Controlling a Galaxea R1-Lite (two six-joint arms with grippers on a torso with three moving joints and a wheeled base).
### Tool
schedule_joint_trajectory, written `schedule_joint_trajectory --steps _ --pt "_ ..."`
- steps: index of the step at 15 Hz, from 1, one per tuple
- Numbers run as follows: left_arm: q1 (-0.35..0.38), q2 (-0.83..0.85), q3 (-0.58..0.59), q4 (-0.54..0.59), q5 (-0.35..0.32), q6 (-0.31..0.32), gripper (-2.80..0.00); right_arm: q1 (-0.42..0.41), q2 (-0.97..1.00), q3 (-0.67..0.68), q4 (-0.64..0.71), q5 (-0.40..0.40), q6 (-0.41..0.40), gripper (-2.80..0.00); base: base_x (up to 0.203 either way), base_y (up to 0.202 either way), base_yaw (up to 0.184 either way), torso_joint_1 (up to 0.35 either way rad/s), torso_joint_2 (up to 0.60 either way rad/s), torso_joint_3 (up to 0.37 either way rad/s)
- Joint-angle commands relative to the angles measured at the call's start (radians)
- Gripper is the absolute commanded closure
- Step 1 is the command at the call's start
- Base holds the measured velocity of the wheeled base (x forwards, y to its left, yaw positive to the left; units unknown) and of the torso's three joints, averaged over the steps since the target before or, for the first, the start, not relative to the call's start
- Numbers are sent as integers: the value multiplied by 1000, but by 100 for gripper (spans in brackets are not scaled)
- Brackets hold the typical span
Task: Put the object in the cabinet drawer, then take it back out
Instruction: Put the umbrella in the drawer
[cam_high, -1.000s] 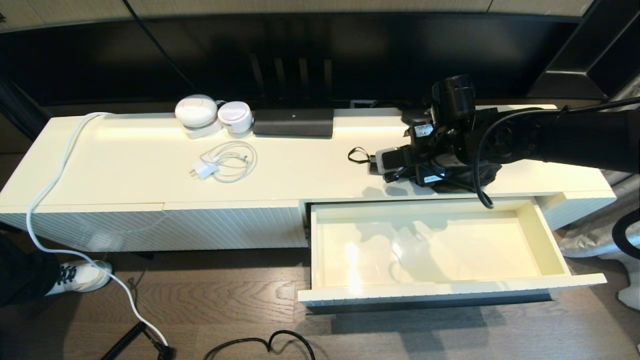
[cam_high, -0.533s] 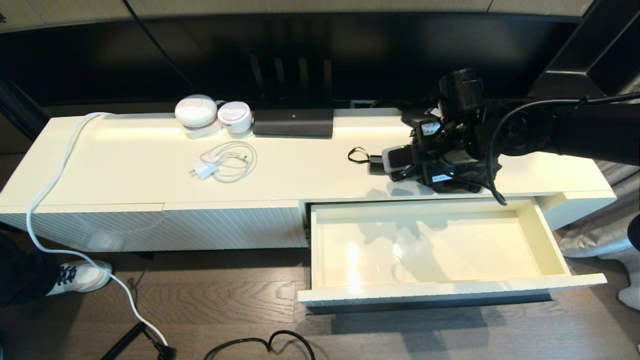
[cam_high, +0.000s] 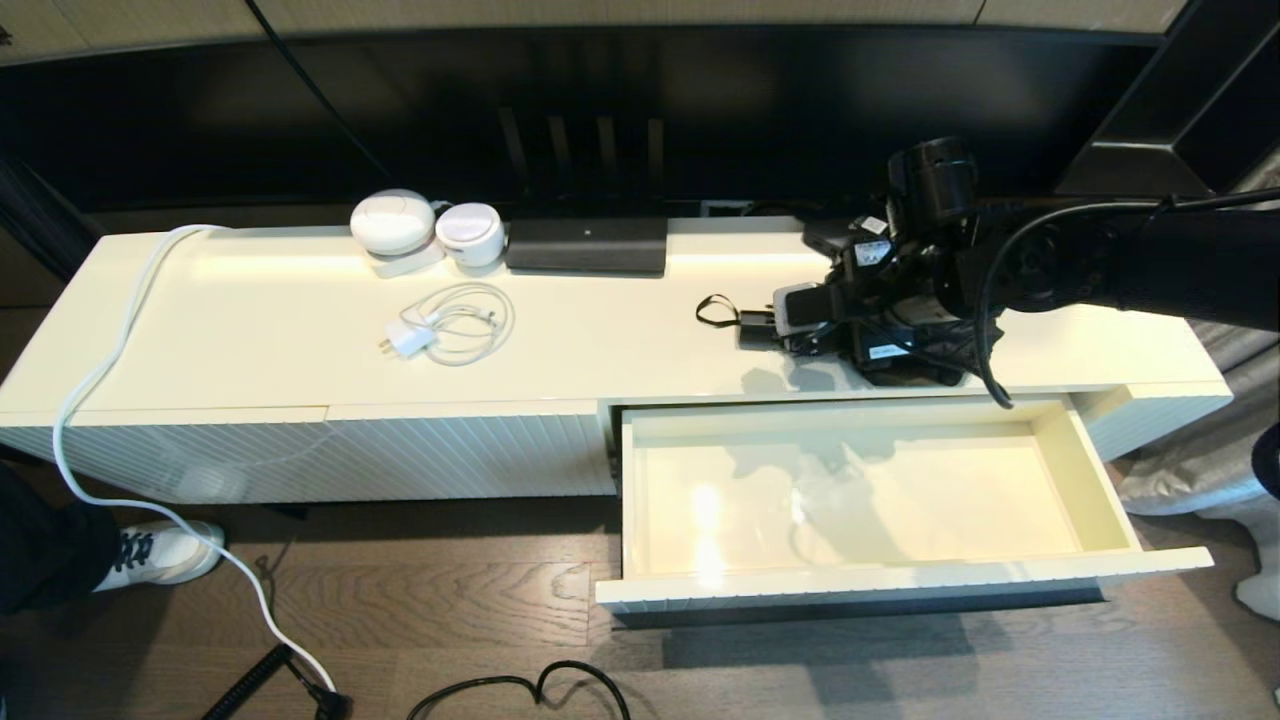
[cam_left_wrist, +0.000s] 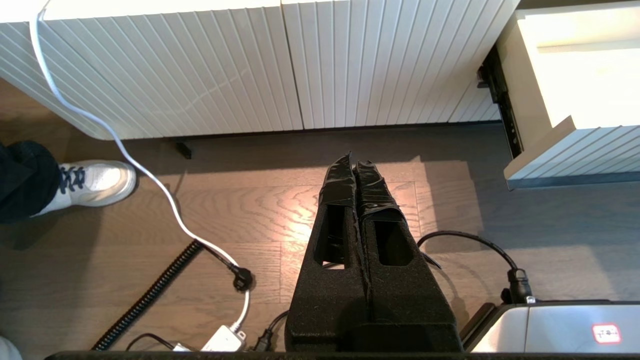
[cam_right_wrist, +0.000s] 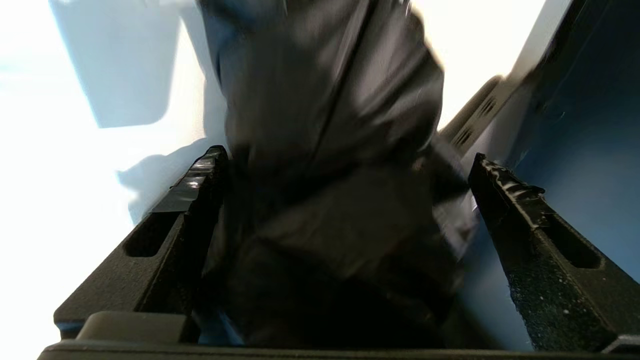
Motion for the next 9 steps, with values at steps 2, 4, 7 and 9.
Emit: schedule_joint_trajectory --steps 2,4,7,9 --pt "1 2 2 0 0 0 0 -18 -1 3 2 0 -7 -280 0 0 0 0 0 0" --pt "0 2 2 0 0 0 0 -26 0 3 -1 1 -6 -280 0 0 0 0 0 0" --pt "0 2 2 0 0 0 0 -40 -1 3 -5 4 -6 -280 0 0 0 0 0 0" --pt "1 2 2 0 0 0 0 -48 2 3 -5 4 3 -280 0 0 0 0 0 0"
